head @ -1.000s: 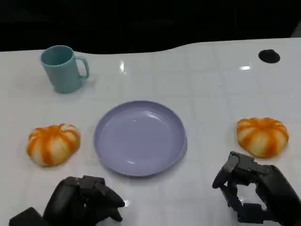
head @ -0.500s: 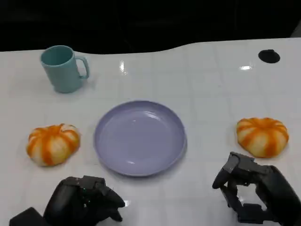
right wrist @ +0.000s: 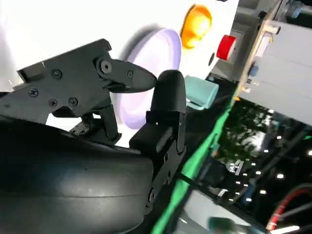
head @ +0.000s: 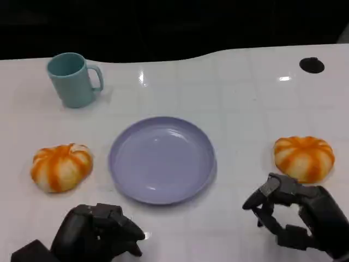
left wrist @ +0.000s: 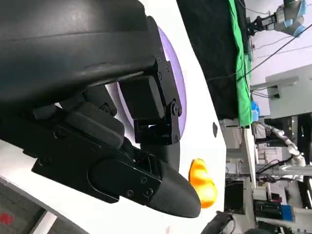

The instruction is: Grasp the bread from the table and place it into the plate.

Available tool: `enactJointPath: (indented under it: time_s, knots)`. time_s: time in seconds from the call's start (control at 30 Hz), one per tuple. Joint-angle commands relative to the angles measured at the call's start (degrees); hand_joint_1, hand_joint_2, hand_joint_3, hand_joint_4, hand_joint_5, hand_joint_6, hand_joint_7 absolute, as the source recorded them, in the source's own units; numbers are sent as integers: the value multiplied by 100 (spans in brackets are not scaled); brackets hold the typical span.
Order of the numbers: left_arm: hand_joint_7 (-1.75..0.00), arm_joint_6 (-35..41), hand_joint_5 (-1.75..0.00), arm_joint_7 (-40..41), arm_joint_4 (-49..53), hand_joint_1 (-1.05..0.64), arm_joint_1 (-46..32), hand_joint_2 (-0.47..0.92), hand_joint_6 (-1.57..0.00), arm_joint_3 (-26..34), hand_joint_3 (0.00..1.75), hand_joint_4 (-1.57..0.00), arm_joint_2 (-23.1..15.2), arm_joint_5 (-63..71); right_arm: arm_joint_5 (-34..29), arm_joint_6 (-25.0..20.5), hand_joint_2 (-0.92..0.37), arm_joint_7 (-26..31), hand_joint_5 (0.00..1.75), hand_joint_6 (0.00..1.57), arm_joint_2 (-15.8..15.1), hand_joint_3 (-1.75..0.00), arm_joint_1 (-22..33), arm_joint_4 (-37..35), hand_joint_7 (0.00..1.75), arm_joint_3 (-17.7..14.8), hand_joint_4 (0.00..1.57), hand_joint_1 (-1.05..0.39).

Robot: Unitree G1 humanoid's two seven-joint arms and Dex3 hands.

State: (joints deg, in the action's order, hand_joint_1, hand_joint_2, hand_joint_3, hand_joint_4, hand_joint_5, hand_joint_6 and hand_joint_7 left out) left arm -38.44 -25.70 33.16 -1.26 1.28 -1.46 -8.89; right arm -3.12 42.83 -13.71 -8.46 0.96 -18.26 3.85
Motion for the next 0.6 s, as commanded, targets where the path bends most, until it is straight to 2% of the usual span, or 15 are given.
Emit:
enactJointPath:
  time_s: [0.03, 0.13, 0.23, 0.43, 0.6]
  knots:
    - [-59, 14, -95, 33, 60, -105, 53, 89, -135, 28, 0, -123, -48, -11, -571, 276, -83, 404, 98, 70, -286, -35, -192, -32, 48, -230, 55, -25]
    - [-59, -28, -95, 57, 101, -105, 70, 90, -134, 20, 0, -123, -48, 31, -1184, 318, -86, 779, 74, 69, -487, -25, -309, 99, 25, -349, 52, -34]
    - [-59, -77, -96, 0, 178, -105, 104, 90, -134, 27, 0, -123, -33, -18, -1857, 227, -91, 1185, 60, 63, -715, -15, -417, 331, 12, -466, 42, -42]
    - [-59, -103, -96, 27, 198, -105, 107, 90, -134, 15, 0, -122, -28, 12, -2740, -417, -91, 1603, 46, 54, -1013, -6, -382, 940, 2, -493, 30, -47]
    - [-59, -144, -96, 69, 193, -105, 94, 90, -134, -1, 0, -121, -17, 61, -3498, -1370, -92, 1577, 38, 40, -1265, -6, -230, 1744, 0, -501, 18, -54]
